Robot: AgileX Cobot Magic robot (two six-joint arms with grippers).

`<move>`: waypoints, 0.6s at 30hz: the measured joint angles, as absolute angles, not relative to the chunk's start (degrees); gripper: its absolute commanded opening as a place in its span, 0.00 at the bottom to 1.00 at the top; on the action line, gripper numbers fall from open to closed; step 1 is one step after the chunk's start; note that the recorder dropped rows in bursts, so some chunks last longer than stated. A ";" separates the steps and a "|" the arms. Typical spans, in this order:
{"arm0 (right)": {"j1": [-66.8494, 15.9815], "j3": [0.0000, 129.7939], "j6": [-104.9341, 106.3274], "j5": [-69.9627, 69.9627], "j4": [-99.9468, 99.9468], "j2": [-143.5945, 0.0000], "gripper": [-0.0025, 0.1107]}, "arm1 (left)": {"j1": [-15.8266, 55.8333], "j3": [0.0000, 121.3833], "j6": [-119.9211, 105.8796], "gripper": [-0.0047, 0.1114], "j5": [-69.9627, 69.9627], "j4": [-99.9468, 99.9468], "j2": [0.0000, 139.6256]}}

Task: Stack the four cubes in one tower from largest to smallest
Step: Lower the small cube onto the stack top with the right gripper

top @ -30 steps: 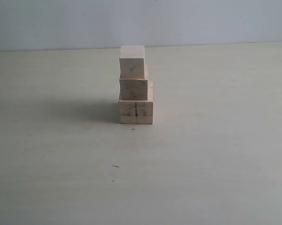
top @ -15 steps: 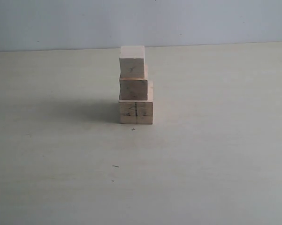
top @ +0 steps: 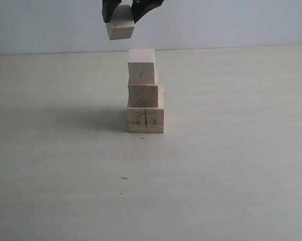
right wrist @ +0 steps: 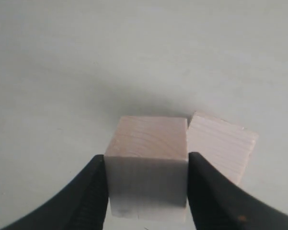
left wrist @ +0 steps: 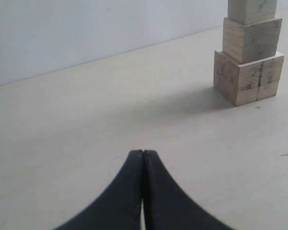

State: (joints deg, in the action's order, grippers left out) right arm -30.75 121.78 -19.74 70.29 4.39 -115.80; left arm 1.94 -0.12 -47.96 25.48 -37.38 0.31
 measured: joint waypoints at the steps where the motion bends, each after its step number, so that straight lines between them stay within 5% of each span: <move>1: -30.75 120.47 -19.92 70.18 4.14 -115.37 0.28 | 1.94 -0.12 -47.96 0.04 25.48 -37.38 0.31; 18: -30.75 112.72 -24.17 70.52 -2.75 -111.43 0.28 | 3.32 -0.12 -47.96 0.04 25.48 -37.38 0.31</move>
State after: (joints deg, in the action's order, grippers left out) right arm -30.75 112.72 -24.17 70.52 -2.75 -111.43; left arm 3.32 -0.12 -47.96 25.48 -37.38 0.31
